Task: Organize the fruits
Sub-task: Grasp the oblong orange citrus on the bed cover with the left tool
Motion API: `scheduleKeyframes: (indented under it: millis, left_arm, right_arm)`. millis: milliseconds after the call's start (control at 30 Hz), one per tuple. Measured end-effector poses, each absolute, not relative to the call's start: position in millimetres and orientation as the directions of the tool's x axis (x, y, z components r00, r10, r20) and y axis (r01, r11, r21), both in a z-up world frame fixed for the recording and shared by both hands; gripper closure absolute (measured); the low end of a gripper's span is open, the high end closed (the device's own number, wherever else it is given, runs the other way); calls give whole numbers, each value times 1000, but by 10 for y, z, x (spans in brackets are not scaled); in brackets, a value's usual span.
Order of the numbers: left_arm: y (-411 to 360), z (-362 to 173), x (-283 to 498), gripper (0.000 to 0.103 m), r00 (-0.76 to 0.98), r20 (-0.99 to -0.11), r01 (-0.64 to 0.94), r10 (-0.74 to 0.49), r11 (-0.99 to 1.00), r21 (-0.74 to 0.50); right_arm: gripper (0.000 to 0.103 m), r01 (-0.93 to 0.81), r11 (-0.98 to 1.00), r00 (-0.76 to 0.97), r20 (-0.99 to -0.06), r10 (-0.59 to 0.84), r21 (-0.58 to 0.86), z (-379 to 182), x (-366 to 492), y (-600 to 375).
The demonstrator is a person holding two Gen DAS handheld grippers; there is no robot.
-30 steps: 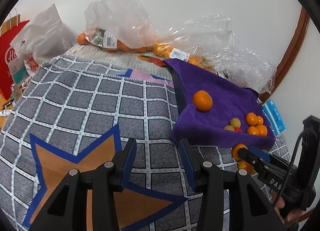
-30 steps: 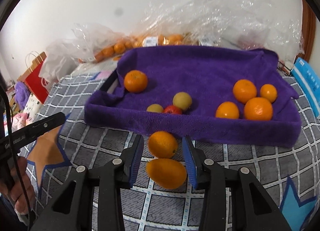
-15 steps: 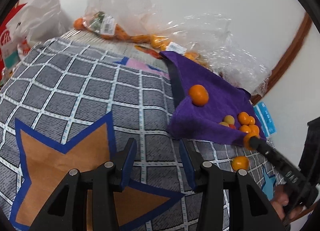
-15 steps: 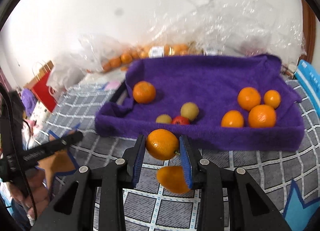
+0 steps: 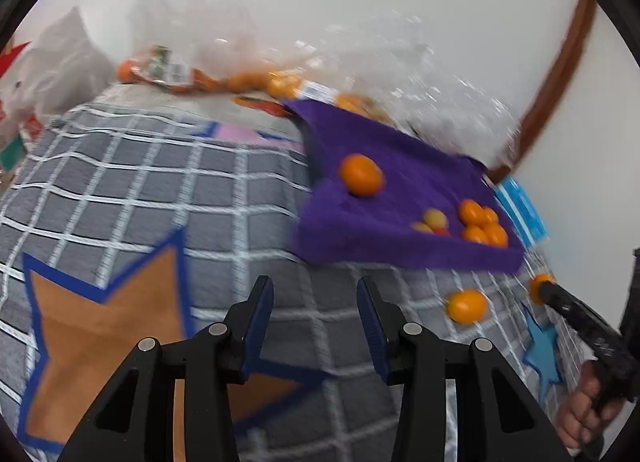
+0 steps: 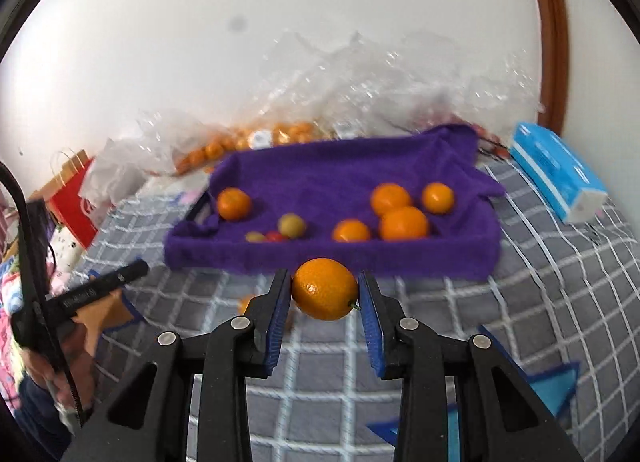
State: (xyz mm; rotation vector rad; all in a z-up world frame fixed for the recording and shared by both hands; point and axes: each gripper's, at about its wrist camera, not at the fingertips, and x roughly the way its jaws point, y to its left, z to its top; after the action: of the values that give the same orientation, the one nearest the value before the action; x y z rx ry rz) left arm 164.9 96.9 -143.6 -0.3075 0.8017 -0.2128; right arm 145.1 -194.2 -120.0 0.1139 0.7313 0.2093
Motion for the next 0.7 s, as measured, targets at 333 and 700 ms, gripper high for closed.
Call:
scheduleKeyframes:
  millis: [333,700]
  left_arm:
    - [105,-1362,1641,57,591,-681,224,-433,899,-377]
    - [-347,-1553,1848,55,552,-730,164,-402,911,-378]
  right_arm:
    - [69,-22,976,711,-683,168,216,-1437,1274,-2457]
    - [69,-29,974,724,-667,176,225,-1475,1156,-2716]
